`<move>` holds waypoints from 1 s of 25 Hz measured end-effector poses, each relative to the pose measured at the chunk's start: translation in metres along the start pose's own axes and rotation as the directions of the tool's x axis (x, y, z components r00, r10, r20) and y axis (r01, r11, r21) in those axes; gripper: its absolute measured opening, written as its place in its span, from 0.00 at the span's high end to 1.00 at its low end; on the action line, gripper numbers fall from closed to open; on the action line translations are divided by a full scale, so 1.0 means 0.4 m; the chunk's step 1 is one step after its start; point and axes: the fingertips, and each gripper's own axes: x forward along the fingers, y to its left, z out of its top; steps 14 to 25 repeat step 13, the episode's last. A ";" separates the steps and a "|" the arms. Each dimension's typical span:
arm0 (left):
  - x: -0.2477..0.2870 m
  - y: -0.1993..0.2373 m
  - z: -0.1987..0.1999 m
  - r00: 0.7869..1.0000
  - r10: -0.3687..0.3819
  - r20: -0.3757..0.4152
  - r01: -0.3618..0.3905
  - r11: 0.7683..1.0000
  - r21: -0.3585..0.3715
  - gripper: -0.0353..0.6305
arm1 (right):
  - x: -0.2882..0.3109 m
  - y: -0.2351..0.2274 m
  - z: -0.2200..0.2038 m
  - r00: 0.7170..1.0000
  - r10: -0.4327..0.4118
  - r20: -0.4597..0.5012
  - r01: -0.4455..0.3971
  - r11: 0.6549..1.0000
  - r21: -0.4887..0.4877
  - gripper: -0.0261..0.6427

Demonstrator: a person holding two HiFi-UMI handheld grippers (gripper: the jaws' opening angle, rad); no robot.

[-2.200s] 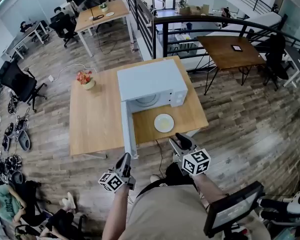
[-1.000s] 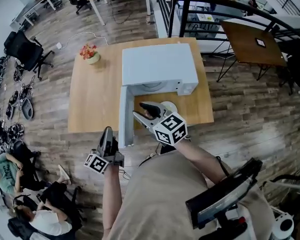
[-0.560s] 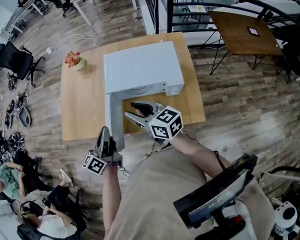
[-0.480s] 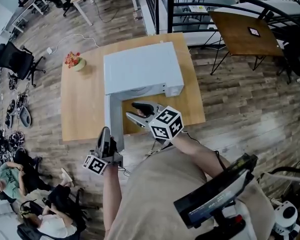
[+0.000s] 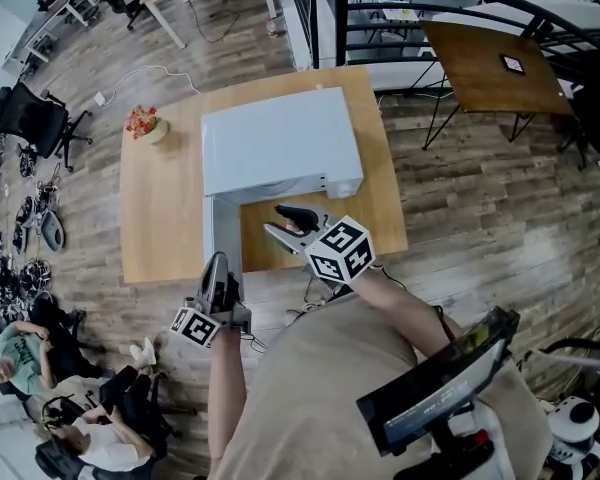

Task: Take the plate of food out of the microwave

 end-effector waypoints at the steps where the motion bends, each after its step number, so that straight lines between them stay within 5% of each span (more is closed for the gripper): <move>1: 0.006 -0.002 -0.006 1.000 0.004 0.003 -0.004 1.000 -0.002 0.94 | -0.005 -0.009 -0.002 1.000 0.002 -0.003 -0.002 1.000 0.000 0.72; 13: 0.044 0.018 -0.019 0.996 0.052 0.072 -0.047 0.997 -0.067 0.94 | 0.044 -0.030 -0.010 0.991 0.103 -0.081 -0.105 0.994 -0.020 0.72; 25: 0.044 0.018 -0.019 0.996 0.052 0.072 -0.047 0.997 -0.067 0.94 | 0.044 -0.030 -0.010 0.991 0.103 -0.081 -0.105 0.994 -0.020 0.72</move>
